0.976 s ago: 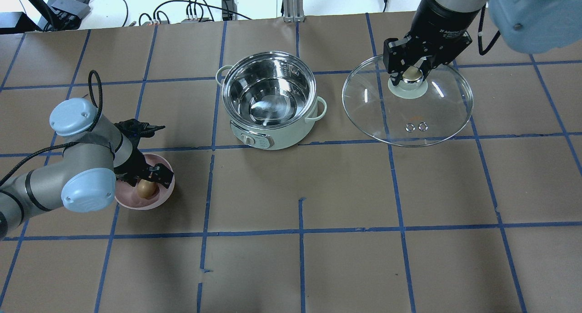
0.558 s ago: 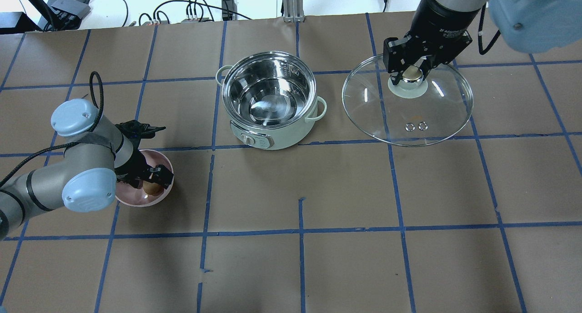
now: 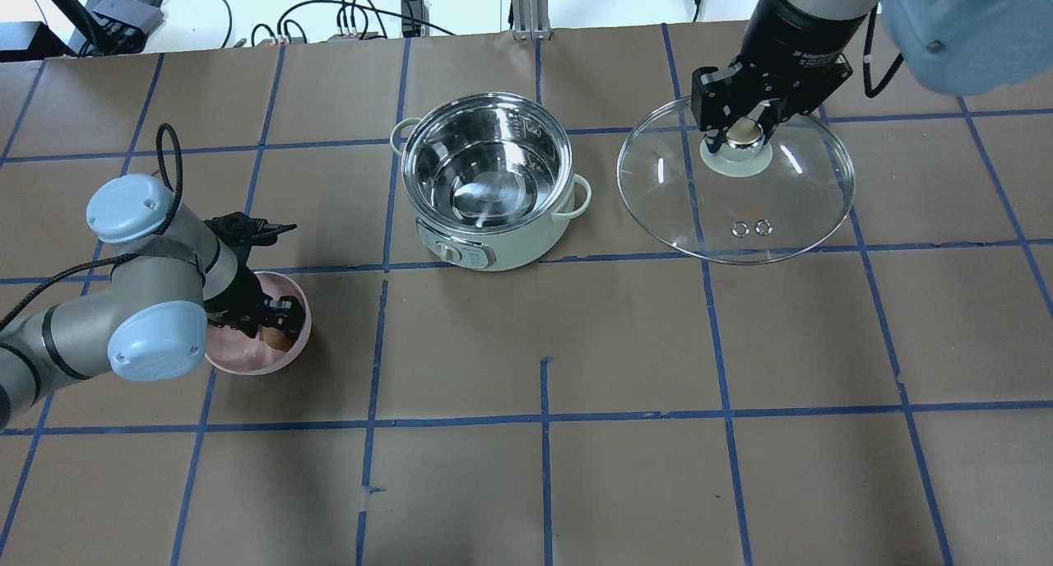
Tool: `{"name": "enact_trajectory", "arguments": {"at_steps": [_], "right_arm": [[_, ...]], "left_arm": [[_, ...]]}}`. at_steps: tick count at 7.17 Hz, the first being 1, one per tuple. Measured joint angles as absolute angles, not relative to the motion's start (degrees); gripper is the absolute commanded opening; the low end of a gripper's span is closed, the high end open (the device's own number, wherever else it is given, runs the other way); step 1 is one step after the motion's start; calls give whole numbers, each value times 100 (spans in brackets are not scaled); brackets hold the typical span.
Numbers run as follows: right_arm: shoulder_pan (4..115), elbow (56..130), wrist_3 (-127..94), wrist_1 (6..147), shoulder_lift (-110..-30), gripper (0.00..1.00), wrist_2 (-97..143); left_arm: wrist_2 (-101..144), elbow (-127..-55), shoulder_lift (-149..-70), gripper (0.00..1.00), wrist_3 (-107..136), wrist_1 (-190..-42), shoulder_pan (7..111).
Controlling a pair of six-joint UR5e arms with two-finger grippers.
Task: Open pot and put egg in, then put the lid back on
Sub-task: 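Close the left gripper on the brown egg and lift it from the bowl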
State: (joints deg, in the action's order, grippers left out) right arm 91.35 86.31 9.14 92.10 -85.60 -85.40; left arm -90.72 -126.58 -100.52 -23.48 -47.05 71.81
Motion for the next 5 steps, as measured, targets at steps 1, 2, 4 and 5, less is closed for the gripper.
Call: {"name": "enact_trajectory", "arguments": {"at_steps": [1, 2, 4, 5], "right_arm": [[9139, 8631, 914, 9211, -8560, 20, -8542], [9139, 8631, 914, 9211, -8560, 20, -8541], [9136, 8629, 916, 9211, -8560, 20, -8541], [9133, 8625, 920, 9211, -8561, 20, -8542]], "left_arm": [[-9051, -12656, -10053, 34, -2348, -4704, 7181], [-9036, -12656, -10055, 19, -2349, -4701, 7181], [-9019, -12656, -10054, 7, -2348, -4697, 7181], [-9013, -12653, -10044, 7, -2342, -4697, 7181]]}}
